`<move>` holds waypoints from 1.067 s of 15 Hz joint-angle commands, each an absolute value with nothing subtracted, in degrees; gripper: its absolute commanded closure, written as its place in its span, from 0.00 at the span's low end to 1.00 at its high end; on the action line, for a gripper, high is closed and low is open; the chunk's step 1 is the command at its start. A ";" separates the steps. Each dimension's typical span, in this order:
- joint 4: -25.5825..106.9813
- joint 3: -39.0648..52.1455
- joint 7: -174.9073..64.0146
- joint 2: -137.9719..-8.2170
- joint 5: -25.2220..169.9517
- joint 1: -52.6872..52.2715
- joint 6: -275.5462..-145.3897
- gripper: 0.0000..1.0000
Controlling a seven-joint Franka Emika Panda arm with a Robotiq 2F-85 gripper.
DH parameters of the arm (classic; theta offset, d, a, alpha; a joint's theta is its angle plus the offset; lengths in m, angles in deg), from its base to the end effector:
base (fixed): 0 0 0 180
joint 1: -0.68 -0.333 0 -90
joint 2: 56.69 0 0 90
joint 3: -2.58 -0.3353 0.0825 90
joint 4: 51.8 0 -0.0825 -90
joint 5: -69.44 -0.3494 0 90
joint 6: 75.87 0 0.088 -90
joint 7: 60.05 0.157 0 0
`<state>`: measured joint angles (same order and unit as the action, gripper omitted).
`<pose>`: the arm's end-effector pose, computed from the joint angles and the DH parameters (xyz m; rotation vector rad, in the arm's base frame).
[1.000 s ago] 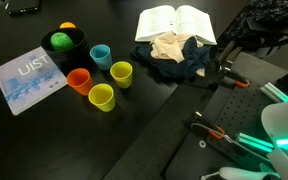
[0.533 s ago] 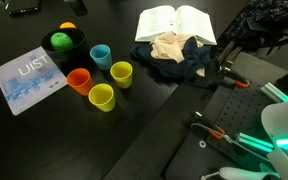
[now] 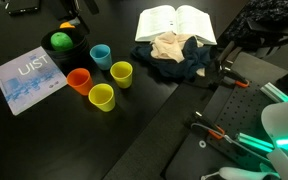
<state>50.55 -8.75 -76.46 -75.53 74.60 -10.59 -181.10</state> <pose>0.5327 0.2022 0.3413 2.8856 1.0775 -0.4180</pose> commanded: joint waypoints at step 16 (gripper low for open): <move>32.91 -11.33 -83.53 -92.15 73.92 -12.29 -173.11 0.00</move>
<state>36.65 -10.75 -82.00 -89.33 74.71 -12.02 -171.84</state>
